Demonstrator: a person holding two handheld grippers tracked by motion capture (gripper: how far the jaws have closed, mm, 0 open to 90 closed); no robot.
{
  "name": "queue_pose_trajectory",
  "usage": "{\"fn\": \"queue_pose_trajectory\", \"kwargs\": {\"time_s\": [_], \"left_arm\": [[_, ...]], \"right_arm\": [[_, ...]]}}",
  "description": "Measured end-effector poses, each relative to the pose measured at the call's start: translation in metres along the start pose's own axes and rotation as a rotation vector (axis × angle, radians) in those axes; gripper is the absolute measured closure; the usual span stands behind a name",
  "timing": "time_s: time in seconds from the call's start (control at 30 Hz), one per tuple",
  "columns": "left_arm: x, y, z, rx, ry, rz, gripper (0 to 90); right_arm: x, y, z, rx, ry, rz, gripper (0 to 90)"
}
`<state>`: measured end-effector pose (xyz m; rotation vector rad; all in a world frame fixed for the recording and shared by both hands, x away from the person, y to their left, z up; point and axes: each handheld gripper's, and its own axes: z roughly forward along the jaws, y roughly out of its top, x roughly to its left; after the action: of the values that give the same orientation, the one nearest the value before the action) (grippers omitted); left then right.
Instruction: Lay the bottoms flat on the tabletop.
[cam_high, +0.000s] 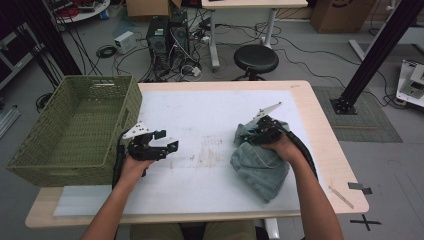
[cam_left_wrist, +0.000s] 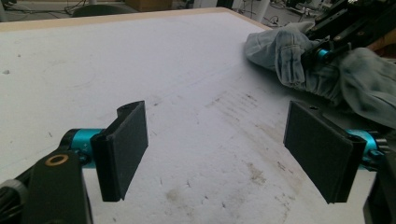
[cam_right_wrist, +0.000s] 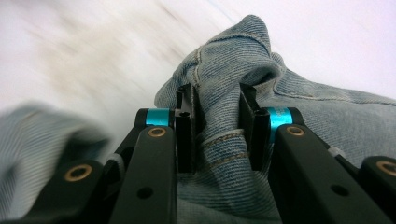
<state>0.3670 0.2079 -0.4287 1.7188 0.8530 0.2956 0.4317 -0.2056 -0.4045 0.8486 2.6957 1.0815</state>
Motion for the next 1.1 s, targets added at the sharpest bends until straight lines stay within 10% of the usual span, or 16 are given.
{"fn": "queue_pose_trajectory", "kwargs": {"time_s": [0.2,0.37,0.5,0.57,0.73,0.93,1.1], "left_arm": [[0.0,-0.001,0.002,0.007,0.0,-0.006,23.1],[0.0,-0.001,0.001,0.001,0.006,-0.011,23.1],[-0.001,0.0,-0.001,-0.008,0.01,-0.014,23.1],[0.0,0.0,-0.003,-0.008,0.012,-0.011,23.1],[0.003,-0.001,-0.005,-0.008,0.019,-0.02,23.1],[0.0,-0.003,-0.004,-0.011,0.017,-0.017,23.1],[0.0,-0.003,-0.002,-0.009,0.016,-0.017,23.1]], "right_arm": [[0.024,0.029,0.027,-0.079,0.087,-0.012,73.0],[0.029,0.058,0.046,-0.246,0.017,0.109,72.7],[0.016,0.065,0.059,-0.429,-0.118,0.424,63.1],[0.013,0.063,0.057,-0.451,-0.154,0.468,56.6],[0.015,0.055,0.027,-0.452,-0.237,0.347,50.1],[0.029,0.035,0.014,-0.256,-0.296,0.14,50.2],[0.045,0.012,0.017,-0.282,-0.013,0.079,49.1]]}}
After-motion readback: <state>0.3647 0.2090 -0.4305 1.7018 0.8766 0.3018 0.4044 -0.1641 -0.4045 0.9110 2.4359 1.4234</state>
